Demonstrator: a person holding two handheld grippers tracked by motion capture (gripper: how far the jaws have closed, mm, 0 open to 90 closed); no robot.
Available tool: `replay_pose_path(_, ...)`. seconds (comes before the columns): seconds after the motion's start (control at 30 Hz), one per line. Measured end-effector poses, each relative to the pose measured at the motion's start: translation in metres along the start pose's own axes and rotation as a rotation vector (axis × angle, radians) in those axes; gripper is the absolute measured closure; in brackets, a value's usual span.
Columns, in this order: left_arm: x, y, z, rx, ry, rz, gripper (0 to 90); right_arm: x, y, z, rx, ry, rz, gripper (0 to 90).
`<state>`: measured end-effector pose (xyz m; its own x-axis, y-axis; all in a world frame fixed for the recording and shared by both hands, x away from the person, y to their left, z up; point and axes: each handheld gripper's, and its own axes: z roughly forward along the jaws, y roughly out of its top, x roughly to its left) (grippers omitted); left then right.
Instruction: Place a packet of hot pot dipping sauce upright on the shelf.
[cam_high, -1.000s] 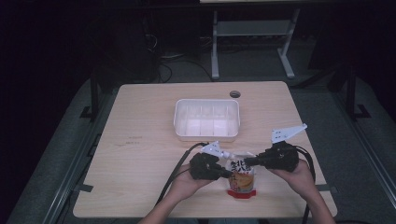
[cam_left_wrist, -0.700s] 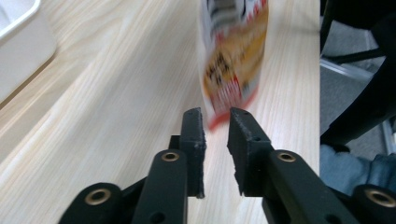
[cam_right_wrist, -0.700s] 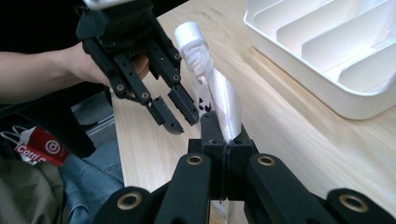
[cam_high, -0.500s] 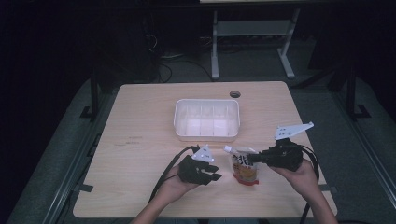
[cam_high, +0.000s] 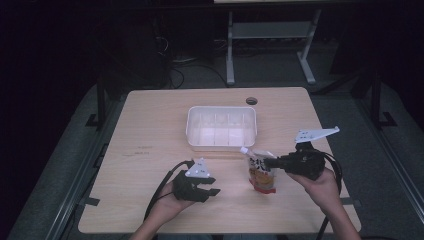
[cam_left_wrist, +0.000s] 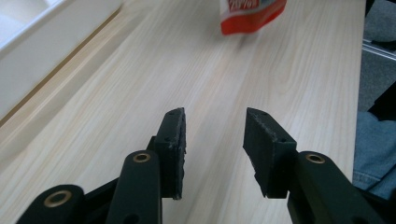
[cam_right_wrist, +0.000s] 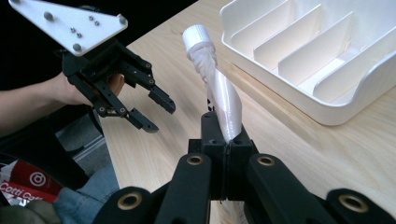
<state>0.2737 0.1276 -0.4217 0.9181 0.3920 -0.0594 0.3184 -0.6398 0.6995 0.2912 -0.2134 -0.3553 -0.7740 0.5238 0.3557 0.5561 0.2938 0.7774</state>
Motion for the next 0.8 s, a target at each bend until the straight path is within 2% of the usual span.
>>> replay_pose_path(0.17,0.003,-0.01,-0.006,0.015,0.03,0.01,54.9,0.001,0.007,-0.001,-0.003,0.0,0.024,89.0)
replay_pose_path(0.4,0.006,-0.018,-0.009,0.009,0.044,-0.006,51.1,0.005,0.018,0.0,0.001,-0.036,0.04,89.0)
replay_pose_path(0.5,0.007,-0.021,-0.011,0.0,0.05,-0.014,49.7,0.006,0.024,-0.001,-0.004,-0.037,0.041,89.0)
replay_pose_path(0.8,0.014,-0.027,-0.019,-0.023,0.08,-0.04,45.7,0.005,0.051,0.004,-0.044,-0.058,0.064,89.0)
